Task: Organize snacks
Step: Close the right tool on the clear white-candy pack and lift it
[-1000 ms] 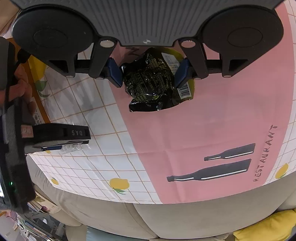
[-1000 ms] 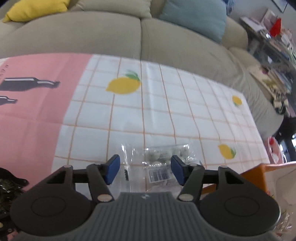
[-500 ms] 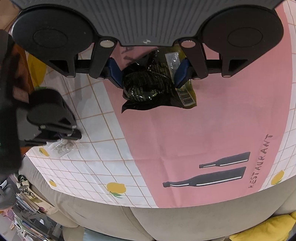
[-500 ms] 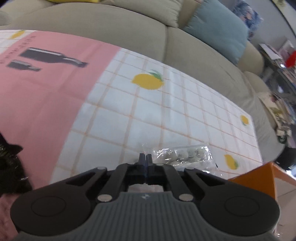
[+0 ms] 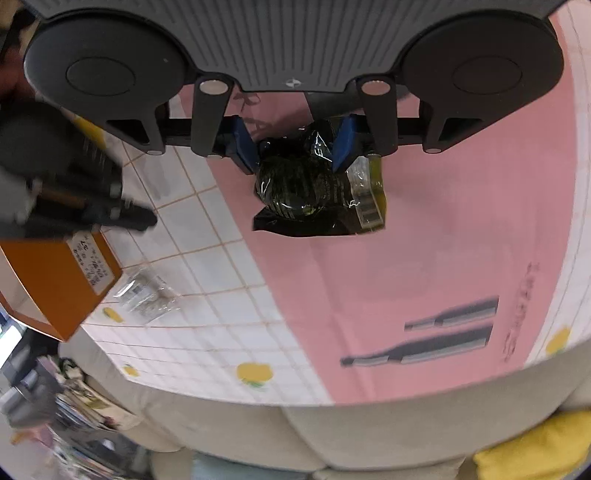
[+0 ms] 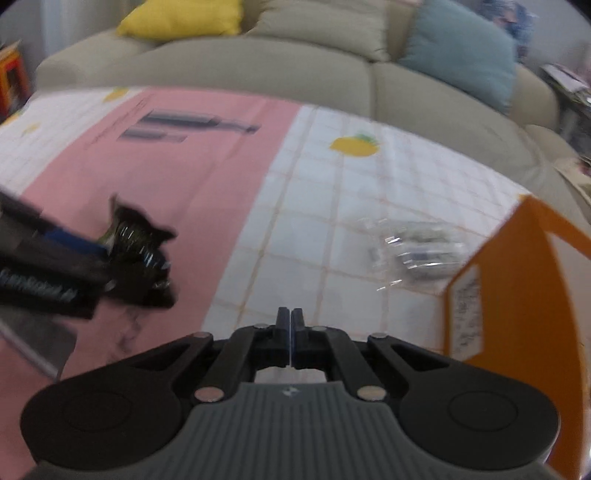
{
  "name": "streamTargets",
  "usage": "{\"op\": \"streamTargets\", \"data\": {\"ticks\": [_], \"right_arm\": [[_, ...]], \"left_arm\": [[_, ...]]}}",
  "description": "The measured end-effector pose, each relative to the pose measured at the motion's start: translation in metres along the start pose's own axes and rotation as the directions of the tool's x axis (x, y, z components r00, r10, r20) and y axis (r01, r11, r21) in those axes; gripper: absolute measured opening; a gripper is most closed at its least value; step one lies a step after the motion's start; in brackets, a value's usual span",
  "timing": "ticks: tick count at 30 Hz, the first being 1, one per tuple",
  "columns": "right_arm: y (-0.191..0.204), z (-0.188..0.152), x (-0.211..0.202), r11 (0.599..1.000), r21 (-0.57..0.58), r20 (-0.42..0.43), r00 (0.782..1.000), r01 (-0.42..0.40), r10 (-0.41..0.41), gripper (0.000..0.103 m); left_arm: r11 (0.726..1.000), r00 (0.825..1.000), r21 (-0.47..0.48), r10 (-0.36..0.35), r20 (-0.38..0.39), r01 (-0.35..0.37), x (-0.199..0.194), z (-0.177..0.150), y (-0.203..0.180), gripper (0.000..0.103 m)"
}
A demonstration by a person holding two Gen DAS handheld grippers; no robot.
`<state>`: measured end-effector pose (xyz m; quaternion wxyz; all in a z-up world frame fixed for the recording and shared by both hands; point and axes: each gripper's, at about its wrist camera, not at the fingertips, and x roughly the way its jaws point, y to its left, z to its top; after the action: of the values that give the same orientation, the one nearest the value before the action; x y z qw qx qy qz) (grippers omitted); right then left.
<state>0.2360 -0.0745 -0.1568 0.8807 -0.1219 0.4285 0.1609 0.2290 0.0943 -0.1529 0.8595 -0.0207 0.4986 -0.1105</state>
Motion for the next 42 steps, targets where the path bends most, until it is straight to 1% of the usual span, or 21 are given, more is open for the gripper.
{"op": "streamTargets", "data": {"ticks": [1,2,3,4,6,8,13,16,20,24,25,27,29,30,32,34,35,36,39,41,42], "right_arm": [[-0.004,0.002,0.0,1.0,0.025,0.01,1.0,0.014,-0.015,0.003],[-0.009,0.005,0.0,0.998,0.056,0.02,0.999,0.036,-0.038,0.012],[-0.012,0.007,0.001,0.995,0.08,0.022,0.998,0.053,-0.055,0.018],[-0.016,0.009,0.003,0.991,0.111,0.025,0.997,0.073,-0.076,0.028],[-0.022,0.01,0.004,0.977,0.187,0.031,0.993,0.103,-0.11,0.036],[-0.025,0.009,0.004,0.957,0.261,0.037,0.99,0.124,-0.138,0.048],[-0.031,0.002,0.014,0.888,0.418,0.035,0.974,0.191,-0.226,0.049],[-0.033,0.002,0.021,0.866,0.454,0.033,0.968,0.208,-0.249,0.049],[-0.033,0.008,0.037,0.867,0.448,0.031,0.965,0.219,-0.26,0.048],[-0.042,0.009,0.044,0.841,0.493,0.036,0.961,0.222,-0.275,0.04],[-0.043,0.009,0.045,0.837,0.5,0.038,0.96,0.221,-0.277,0.031],[-0.045,0.008,0.045,0.838,0.501,0.053,0.959,0.216,-0.278,0.025],[-0.044,0.006,0.044,0.847,0.485,0.068,0.957,0.215,-0.282,0.008],[-0.044,0.005,0.044,0.855,0.473,0.072,0.958,0.212,-0.277,0.006],[-0.045,0.001,0.041,0.871,0.452,0.087,0.963,0.19,-0.255,0.001],[-0.044,-0.002,0.038,0.887,0.431,0.094,0.969,0.169,-0.23,0.0],[-0.043,-0.004,0.035,0.894,0.422,0.097,0.973,0.152,-0.211,0.0],[-0.04,-0.006,0.031,0.904,0.407,0.098,0.978,0.131,-0.186,0.0],[-0.028,-0.017,0.016,0.942,0.332,0.101,0.991,0.05,-0.088,0.0],[-0.019,-0.026,0.004,0.962,0.273,0.096,0.995,-0.003,-0.024,0.0],[-0.015,-0.03,-0.001,0.968,0.249,0.092,0.996,-0.023,0.0,0.0]], "left_arm": [[1.0,1.0,0.024,0.007,0.012,-0.008,-0.002,0.001,-0.001,0.068],[0.999,1.0,0.051,0.014,0.025,-0.015,-0.003,0.003,-0.002,0.074],[0.997,0.999,0.075,0.013,0.038,-0.015,-0.004,0.005,-0.002,0.076],[0.996,0.999,0.092,0.007,0.047,-0.012,-0.005,0.006,-0.002,0.077],[0.994,0.999,0.112,-0.011,0.05,0.005,-0.005,0.01,0.0,0.083],[0.99,0.998,0.136,-0.038,0.042,0.032,-0.003,0.012,0.002,0.084],[0.972,0.999,0.231,-0.051,0.004,0.049,0.006,0.011,-0.004,0.084],[0.971,0.999,0.239,-0.031,-0.006,0.032,0.014,0.012,-0.003,0.084],[0.979,1.0,0.202,-0.024,-0.008,0.026,0.019,0.014,-0.001,0.084],[0.986,1.0,0.167,-0.008,0.001,0.007,0.021,0.013,-0.001,0.084],[0.987,1.0,0.162,-0.007,0.001,0.007,0.022,0.013,-0.001,0.084],[0.989,1.0,0.15,-0.003,0.004,0.002,0.022,0.011,-0.001,0.084],[0.991,1.0,0.135,-0.004,0.002,0.004,0.021,0.01,0.0,0.084],[0.992,1.0,0.126,-0.004,0.002,0.004,0.021,0.01,0.001,0.083],[0.994,1.0,0.109,-0.001,0.002,0.001,0.02,0.009,0.002,0.083],[0.996,1.0,0.089,-0.001,-0.005,0.001,0.019,0.007,0.003,0.082],[0.997,1.0,0.075,-0.008,-0.006,0.008,0.018,0.006,0.004,0.077],[0.998,1.0,0.06,-0.017,-0.005,0.018,0.017,0.005,0.005,0.073],[0.999,0.999,0.029,-0.033,-0.002,0.033,0.014,0.002,0.006,0.068],[0.999,0.999,0.024,-0.041,-0.004,0.041,0.013,-0.001,0.005,0.066],[0.999,0.999,0.023,-0.045,-0.01,0.045,0.012,-0.002,0.003,0.063]]}}
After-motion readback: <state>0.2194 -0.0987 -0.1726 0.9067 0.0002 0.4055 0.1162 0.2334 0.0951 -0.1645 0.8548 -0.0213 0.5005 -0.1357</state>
